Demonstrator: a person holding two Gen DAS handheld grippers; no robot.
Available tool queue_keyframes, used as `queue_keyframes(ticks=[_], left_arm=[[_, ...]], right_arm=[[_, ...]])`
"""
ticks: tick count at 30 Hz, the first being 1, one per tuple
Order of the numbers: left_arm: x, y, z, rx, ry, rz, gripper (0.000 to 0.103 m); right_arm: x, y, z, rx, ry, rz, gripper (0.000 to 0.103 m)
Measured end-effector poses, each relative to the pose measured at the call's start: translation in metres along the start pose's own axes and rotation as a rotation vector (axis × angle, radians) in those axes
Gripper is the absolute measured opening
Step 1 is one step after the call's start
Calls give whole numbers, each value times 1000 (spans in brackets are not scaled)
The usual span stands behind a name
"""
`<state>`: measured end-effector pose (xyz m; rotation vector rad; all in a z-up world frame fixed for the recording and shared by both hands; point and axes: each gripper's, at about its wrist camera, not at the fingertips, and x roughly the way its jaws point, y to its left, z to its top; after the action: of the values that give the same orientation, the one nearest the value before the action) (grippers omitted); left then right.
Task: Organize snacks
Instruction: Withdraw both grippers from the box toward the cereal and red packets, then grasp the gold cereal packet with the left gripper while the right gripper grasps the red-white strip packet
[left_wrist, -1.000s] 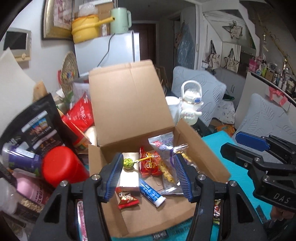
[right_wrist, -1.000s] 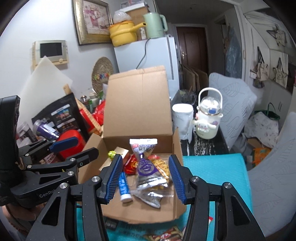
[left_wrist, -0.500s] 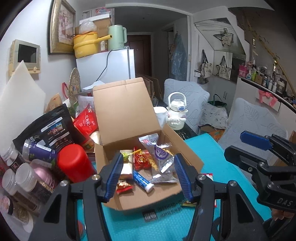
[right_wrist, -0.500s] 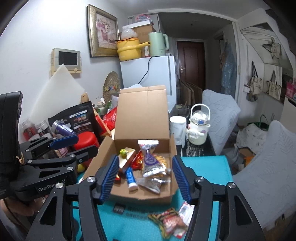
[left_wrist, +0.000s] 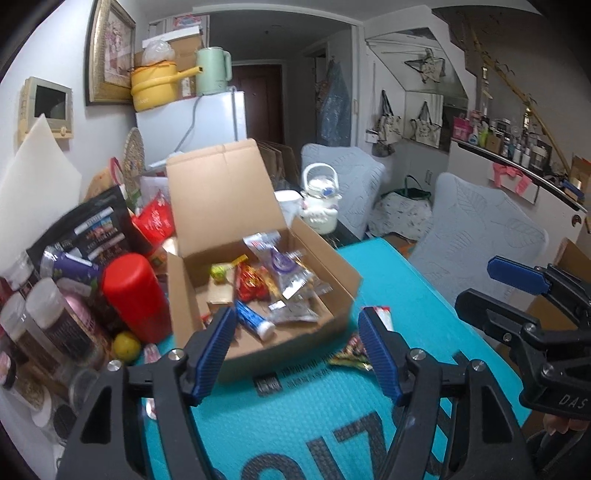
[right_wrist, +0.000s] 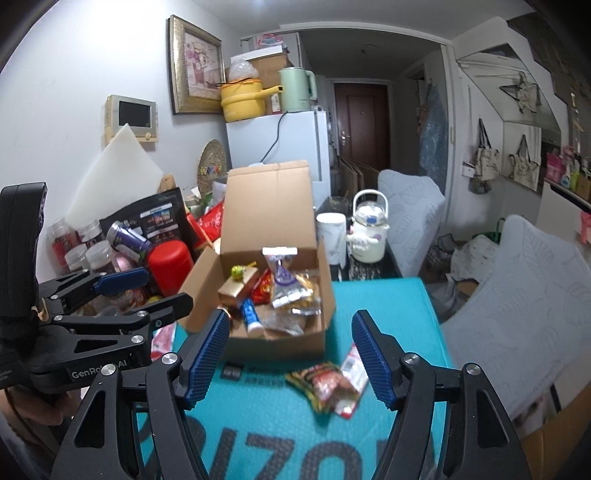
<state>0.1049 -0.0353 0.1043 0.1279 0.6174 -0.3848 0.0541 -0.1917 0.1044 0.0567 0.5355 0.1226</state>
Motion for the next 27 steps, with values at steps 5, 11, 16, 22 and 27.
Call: queue_keyframes(ticks=[5,11,16,22,27], left_arm=[[2,-12,-20,18,41,-43,69],[7,-25,-41,22,62,-117,69],[24,-39,-56,38,117,-131,69],[51,-50,-68,38,178,-149,69],[78,-61,-70,30,217,-172,69]], right_arm=[[-1,-4,-23,19,28,-14,71],[3,-11,-48,53,63,-12,71],[14,-26,-72,96,111,-9,71],[29,-48,-97,132,173,-27,71],[43,-69,-107,167,205,-35,71]])
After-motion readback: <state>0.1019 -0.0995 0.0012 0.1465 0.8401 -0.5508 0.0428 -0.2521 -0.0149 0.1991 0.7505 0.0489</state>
